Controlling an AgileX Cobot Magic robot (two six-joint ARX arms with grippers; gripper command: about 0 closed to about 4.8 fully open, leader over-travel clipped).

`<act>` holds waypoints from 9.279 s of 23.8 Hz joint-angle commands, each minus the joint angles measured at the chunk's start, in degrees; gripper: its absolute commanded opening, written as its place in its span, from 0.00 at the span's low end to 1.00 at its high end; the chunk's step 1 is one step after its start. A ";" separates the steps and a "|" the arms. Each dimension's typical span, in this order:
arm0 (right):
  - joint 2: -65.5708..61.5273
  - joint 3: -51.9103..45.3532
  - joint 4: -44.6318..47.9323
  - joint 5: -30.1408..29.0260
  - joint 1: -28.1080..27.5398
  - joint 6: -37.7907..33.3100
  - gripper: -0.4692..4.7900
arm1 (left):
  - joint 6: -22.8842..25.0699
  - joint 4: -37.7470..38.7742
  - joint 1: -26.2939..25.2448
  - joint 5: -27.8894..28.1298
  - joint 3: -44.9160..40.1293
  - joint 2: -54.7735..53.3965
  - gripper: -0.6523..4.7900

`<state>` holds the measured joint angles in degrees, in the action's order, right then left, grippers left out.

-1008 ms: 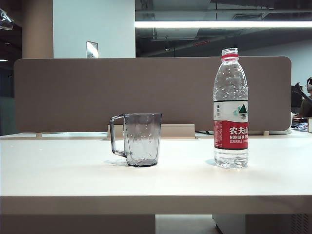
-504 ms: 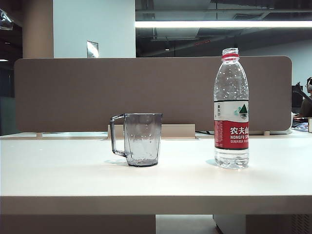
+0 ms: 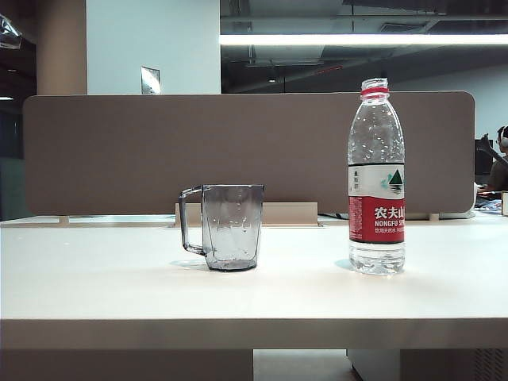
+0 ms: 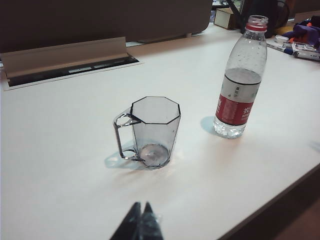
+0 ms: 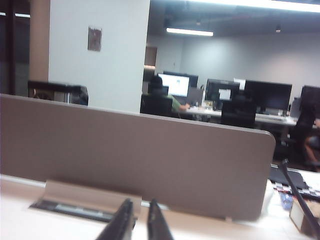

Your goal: Pick up the mineral water bottle on the table and pour a little water into the mug.

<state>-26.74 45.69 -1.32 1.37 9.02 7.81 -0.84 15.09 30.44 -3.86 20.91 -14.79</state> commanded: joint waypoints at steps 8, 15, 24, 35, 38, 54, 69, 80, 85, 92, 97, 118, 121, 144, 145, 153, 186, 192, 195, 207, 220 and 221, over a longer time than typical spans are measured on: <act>-25.66 -0.35 3.87 -0.44 0.26 -1.99 0.21 | 0.39 -0.52 0.04 -0.02 0.11 -0.09 0.11; -30.99 -14.38 26.86 0.22 0.20 -15.21 0.21 | 0.39 -0.57 0.04 -0.02 0.11 -0.09 0.11; -30.99 -34.58 41.90 -0.02 3.39 -18.12 0.21 | 0.39 -0.57 0.04 -0.02 0.11 -0.11 0.11; -31.08 -44.50 47.89 8.22 10.99 -10.78 0.31 | 0.39 -0.57 0.04 -0.02 0.11 -0.09 0.11; -32.50 -45.07 49.00 9.25 11.61 -9.64 0.31 | 0.39 -0.57 0.04 -0.02 0.11 -0.09 0.11; -64.85 -40.26 81.55 5.95 11.69 -10.78 0.69 | 0.39 -0.57 0.02 -0.02 0.11 -0.11 0.11; -70.99 -27.76 76.24 -0.09 11.67 -8.15 0.89 | 0.39 -0.57 0.02 -0.02 0.11 -0.07 0.11; -78.16 -21.03 76.37 -2.84 11.72 -8.13 0.89 | 0.39 -0.55 0.02 -0.02 0.11 -0.07 0.11; -78.58 -19.10 75.97 -2.82 11.69 -7.96 0.89 | 0.39 -0.57 0.02 -0.02 0.11 -0.07 0.11; -81.50 -15.87 74.01 -2.82 11.72 -7.78 0.89 | 0.39 -0.57 0.02 -0.02 0.11 -0.07 0.11; -81.59 -15.67 74.58 -2.58 11.72 -7.76 0.76 | 0.39 -0.57 0.02 -0.02 0.11 -0.09 0.11; -80.78 -11.74 64.59 -2.43 11.69 -2.03 0.48 | 0.39 -0.57 0.02 -0.02 0.11 -0.07 0.11; -78.20 -9.22 56.92 -2.38 11.69 -1.77 0.49 | 0.39 -0.57 0.02 -0.04 0.11 -0.07 0.11; -72.87 6.01 27.74 7.39 15.98 40.74 0.49 | 0.39 -0.57 0.02 -0.02 0.11 -0.07 0.11; -72.89 6.01 27.98 7.78 15.98 42.32 0.49 | 0.39 -0.57 0.02 -0.02 0.11 -0.07 0.11; -72.87 6.03 28.74 11.10 15.96 54.62 0.49 | 0.39 -0.57 0.02 -0.02 0.11 -0.07 0.11; -72.94 13.11 28.61 15.50 15.23 77.75 0.49 | 0.39 -0.57 0.02 -0.02 0.11 -0.07 0.11; -72.96 13.09 28.17 15.56 15.23 77.72 0.49 | 0.39 -0.57 0.02 -0.02 0.11 -0.07 0.11; -72.96 13.09 28.15 15.63 15.23 77.75 0.49 | 0.39 -0.57 0.02 -0.02 0.11 -0.07 0.11; -72.96 13.11 28.57 15.54 15.23 78.40 0.49 | 0.39 -0.57 0.02 -0.02 0.11 -0.07 0.11; -72.96 13.09 28.52 15.47 15.23 77.66 0.49 | 0.39 -0.57 0.02 -0.02 0.11 -0.07 0.11; -72.96 13.09 28.37 15.47 15.23 76.50 0.49 | 0.39 -0.57 0.02 -0.02 0.11 -0.07 0.11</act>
<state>-100.33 58.24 24.10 16.73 24.18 86.02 -0.84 15.27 30.39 -3.86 20.88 -14.81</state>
